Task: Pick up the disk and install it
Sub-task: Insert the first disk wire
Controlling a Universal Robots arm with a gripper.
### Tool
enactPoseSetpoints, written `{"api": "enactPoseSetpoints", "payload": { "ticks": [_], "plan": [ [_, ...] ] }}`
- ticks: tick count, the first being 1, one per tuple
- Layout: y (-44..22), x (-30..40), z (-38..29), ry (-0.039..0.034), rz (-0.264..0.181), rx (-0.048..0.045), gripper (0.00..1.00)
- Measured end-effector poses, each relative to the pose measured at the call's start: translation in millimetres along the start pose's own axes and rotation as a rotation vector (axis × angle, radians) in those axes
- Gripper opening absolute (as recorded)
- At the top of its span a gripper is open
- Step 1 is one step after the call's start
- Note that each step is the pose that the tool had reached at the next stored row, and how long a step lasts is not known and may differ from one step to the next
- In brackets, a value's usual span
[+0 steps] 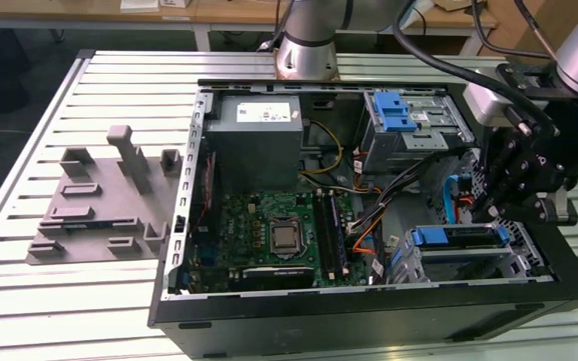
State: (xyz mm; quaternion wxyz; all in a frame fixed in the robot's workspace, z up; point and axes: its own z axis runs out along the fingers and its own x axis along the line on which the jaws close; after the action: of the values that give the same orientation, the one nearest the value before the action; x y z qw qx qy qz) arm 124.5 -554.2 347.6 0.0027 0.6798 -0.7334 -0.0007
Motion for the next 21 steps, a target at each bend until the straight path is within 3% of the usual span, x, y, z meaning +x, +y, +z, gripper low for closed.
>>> {"api": "enactPoseSetpoints", "payload": {
  "ticks": [5,21],
  "plan": [
    [-1.1,2.8,3.9,0.0006,0.000,-0.0070,0.16],
    [-4.5,3.8,9.0,0.0013,0.000,-0.0159,0.16]
  ]
}}
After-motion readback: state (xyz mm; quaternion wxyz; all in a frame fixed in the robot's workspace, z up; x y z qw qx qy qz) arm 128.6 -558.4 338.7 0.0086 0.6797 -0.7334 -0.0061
